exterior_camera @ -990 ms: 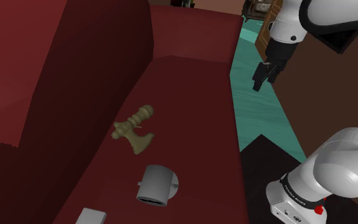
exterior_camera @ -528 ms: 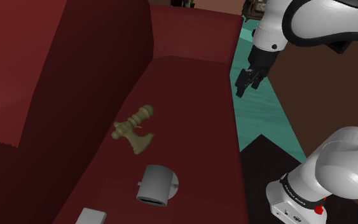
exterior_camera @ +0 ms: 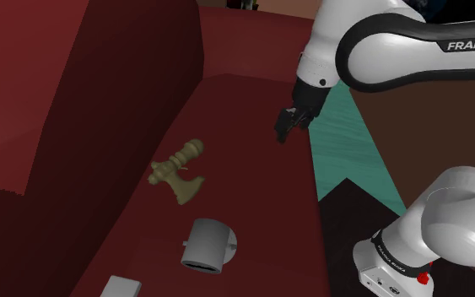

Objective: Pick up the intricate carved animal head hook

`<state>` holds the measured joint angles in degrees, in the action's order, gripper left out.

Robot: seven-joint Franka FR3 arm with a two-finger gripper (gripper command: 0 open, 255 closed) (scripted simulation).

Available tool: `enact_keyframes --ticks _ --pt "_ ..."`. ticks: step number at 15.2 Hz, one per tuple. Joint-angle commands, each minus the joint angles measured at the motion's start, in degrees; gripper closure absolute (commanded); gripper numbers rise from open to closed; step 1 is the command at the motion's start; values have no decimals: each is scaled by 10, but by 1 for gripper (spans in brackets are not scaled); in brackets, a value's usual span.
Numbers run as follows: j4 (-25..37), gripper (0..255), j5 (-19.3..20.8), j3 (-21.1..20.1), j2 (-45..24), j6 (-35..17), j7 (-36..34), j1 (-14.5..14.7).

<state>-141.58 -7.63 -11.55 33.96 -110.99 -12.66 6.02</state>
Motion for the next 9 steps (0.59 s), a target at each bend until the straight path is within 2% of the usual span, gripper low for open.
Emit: enact_keyframes --ticks 1,9 --pt "11 0 -9 -18 -25 -27 -17 8" --pt "66 0 -16 -95 -137 -132 -90 29"
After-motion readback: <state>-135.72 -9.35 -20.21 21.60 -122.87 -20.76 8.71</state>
